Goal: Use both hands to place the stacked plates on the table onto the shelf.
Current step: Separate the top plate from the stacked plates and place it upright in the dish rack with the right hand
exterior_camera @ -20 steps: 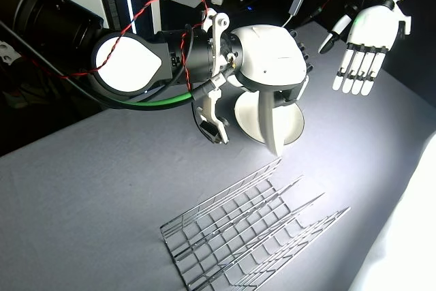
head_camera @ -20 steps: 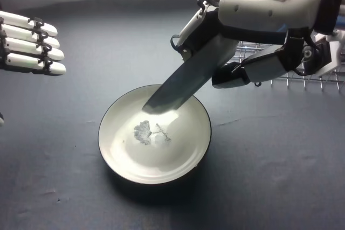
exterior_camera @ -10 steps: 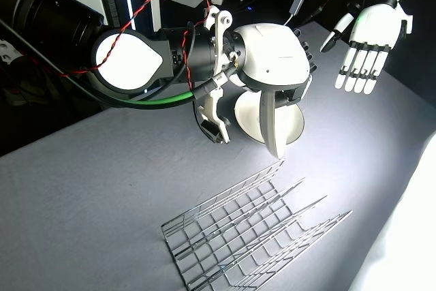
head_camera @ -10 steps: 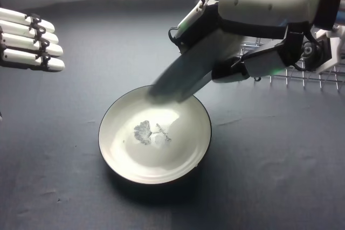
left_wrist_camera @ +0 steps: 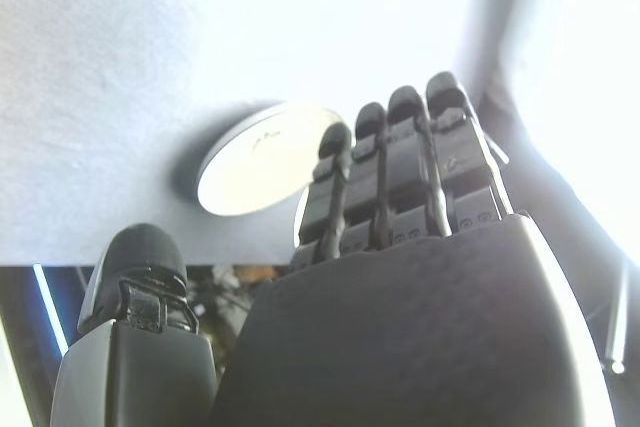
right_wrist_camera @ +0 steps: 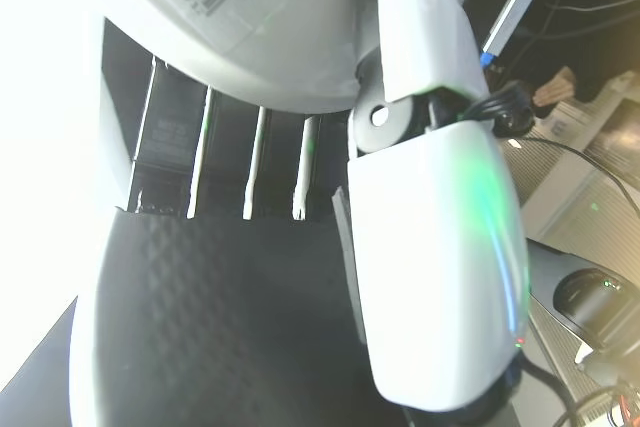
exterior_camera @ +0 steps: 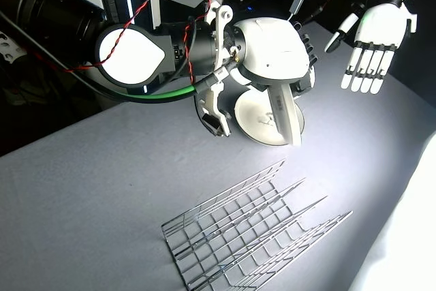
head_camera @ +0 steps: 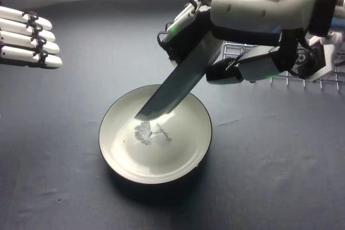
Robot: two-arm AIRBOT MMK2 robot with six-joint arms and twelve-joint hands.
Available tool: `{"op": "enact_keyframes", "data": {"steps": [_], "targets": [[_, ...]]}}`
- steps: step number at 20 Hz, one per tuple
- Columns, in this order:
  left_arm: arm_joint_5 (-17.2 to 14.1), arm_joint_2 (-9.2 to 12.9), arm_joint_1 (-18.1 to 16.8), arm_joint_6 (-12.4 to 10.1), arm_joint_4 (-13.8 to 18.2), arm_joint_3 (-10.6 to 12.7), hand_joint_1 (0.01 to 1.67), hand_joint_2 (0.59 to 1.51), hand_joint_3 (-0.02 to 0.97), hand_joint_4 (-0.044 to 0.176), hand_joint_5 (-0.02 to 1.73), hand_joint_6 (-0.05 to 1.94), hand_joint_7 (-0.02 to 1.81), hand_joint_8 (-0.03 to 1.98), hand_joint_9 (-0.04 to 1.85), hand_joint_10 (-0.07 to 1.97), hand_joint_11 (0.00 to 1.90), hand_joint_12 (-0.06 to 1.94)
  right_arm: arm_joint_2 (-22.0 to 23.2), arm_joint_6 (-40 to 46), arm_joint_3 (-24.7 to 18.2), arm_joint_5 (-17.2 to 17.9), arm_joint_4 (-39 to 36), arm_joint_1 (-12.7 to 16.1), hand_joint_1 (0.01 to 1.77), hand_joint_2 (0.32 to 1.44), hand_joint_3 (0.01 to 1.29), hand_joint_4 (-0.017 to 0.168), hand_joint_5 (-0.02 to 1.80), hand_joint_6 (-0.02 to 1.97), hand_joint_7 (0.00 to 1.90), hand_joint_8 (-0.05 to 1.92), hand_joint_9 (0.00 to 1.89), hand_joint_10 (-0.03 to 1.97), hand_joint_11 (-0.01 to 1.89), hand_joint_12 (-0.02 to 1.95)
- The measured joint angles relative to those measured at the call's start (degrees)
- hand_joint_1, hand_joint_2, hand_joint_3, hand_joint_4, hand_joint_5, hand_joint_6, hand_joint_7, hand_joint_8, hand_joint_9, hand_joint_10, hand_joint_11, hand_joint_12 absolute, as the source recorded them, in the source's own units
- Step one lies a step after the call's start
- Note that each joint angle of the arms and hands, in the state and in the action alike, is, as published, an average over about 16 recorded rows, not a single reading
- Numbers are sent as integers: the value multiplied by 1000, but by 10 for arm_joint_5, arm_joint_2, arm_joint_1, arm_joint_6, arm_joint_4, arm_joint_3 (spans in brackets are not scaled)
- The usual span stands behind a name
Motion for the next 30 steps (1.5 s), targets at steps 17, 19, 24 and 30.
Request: {"op": "enact_keyframes", "data": {"steps": [17,19,24,30], "targets": [[-1,-3,3,0,0,7,14,1171,7,-1,73,7,65,11,70,11,52,58,0,0,-10,-7,19,7,1436,1011,10,-8,766,1194,871,1013,880,1143,782,1591],[-1,-3,4,0,0,7,14,1171,7,-1,72,8,64,12,71,11,53,58,0,0,-11,-12,32,11,1437,1011,10,-8,771,1193,869,1014,879,1145,784,1588],[-1,-3,4,0,0,6,14,1170,7,-1,74,8,67,11,74,10,52,58,0,0,-12,-38,85,28,1438,1012,10,-8,771,1192,861,1026,874,1157,785,1586],[-1,-3,5,-1,0,4,14,1170,7,-1,79,8,68,11,75,10,52,61,0,0,-13,-90,178,55,1445,1013,10,-8,778,1176,856,1029,875,1152,797,1586]]}}
